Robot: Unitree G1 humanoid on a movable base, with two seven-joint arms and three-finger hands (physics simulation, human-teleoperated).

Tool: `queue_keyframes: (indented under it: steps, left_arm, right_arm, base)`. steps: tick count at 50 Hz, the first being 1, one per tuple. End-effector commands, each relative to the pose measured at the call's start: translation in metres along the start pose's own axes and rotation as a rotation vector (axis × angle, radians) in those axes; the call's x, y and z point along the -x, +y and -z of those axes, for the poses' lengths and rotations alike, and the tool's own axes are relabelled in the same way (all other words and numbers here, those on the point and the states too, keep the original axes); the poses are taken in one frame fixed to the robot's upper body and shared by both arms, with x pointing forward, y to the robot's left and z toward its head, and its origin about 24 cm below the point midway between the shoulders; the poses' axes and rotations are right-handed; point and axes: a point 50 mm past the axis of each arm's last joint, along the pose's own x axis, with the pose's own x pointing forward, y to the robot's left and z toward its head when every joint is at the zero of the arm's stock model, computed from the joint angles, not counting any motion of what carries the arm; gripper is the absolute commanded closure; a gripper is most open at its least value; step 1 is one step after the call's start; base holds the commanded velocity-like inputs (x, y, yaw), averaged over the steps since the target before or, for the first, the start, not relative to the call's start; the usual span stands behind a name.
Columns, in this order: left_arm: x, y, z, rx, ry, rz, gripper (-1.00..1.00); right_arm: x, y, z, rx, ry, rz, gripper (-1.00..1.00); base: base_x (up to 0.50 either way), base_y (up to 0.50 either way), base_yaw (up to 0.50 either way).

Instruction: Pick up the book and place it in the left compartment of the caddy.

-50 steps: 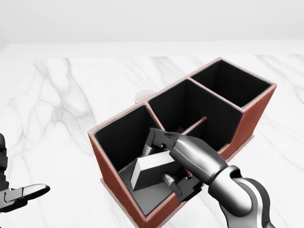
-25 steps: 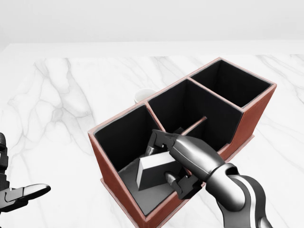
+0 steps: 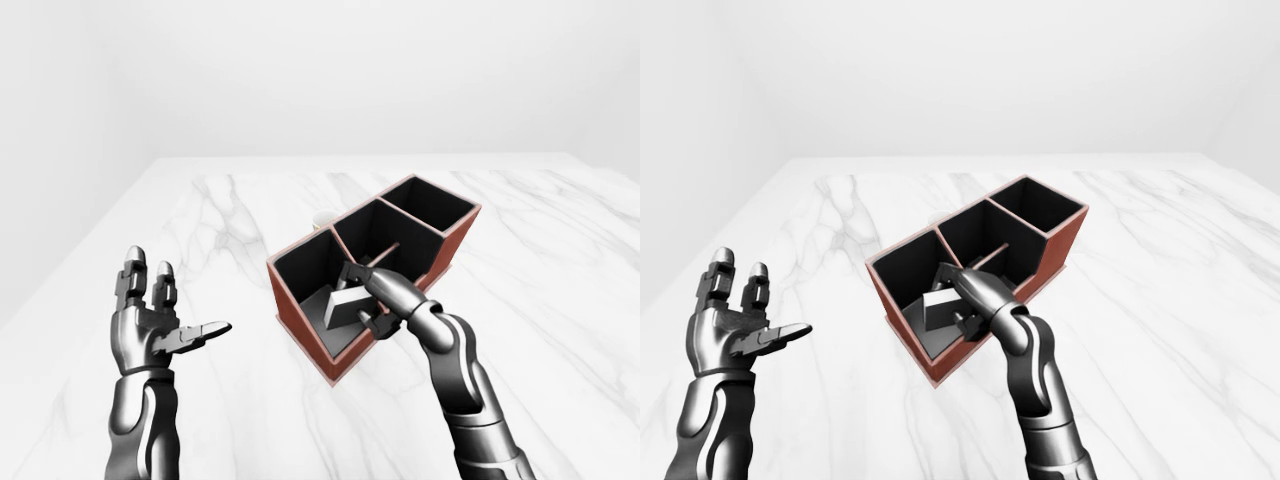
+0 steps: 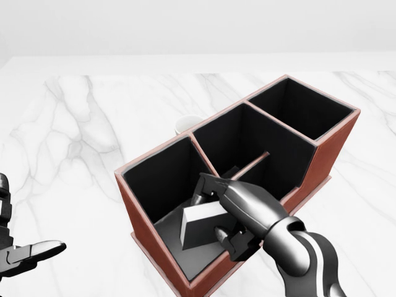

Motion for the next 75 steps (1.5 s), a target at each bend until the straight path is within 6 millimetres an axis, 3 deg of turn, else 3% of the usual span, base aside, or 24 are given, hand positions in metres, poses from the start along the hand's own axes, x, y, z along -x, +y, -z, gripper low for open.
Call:
queue_keyframes:
  steps: [1, 48, 49, 50, 51, 52, 75]
  left_arm:
    - [0.001, 0.0, 0.0, -0.001, 0.0, 0.002, -1.0]
    - [0.0, 0.0, 0.002, 0.0, 0.003, 0.0, -1.0]
    - [0.0, 0.0, 0.002, -0.001, 0.002, 0.001, -1.0]
    - [0.0, 0.0, 0.002, 0.0, 0.003, 0.0, -1.0]
    - [0.0, 0.0, 0.002, 0.001, 0.003, 0.0, -1.0]
    - [0.0, 0.0, 0.002, 0.0, 0.002, -0.001, -1.0]
    - [0.001, 0.0, 0.004, 0.007, 0.006, 0.003, -1.0]
  right_arm:
    - [0.0, 0.0, 0.001, -0.021, 0.0, 0.053, 1.0]
    - [-0.011, 0.005, 0.0, -0.012, 0.017, 0.088, 1.0]
    - [-0.011, 0.006, 0.0, -0.005, 0.021, 0.081, 0.92]
    - [-0.01, 0.006, -0.001, -0.007, 0.016, 0.076, -0.65]
    - [-0.01, 0.006, -0.001, -0.008, 0.016, 0.075, -0.65]
    - [-0.01, 0.007, -0.001, -0.007, 0.017, 0.074, -1.0]
    - [-0.002, 0.005, -0.015, 0.032, -0.019, 0.072, -1.0]
  base:
    - [0.0, 0.0, 0.0]
    - [0.0, 0.0, 0.0]
    - [0.0, 0.0, 0.0]
    - [0.0, 0.0, 0.0]
    - [0.0, 0.0, 0.0]
    - [0.0, 0.0, 0.0]
    - [0.0, 0.0, 0.0]
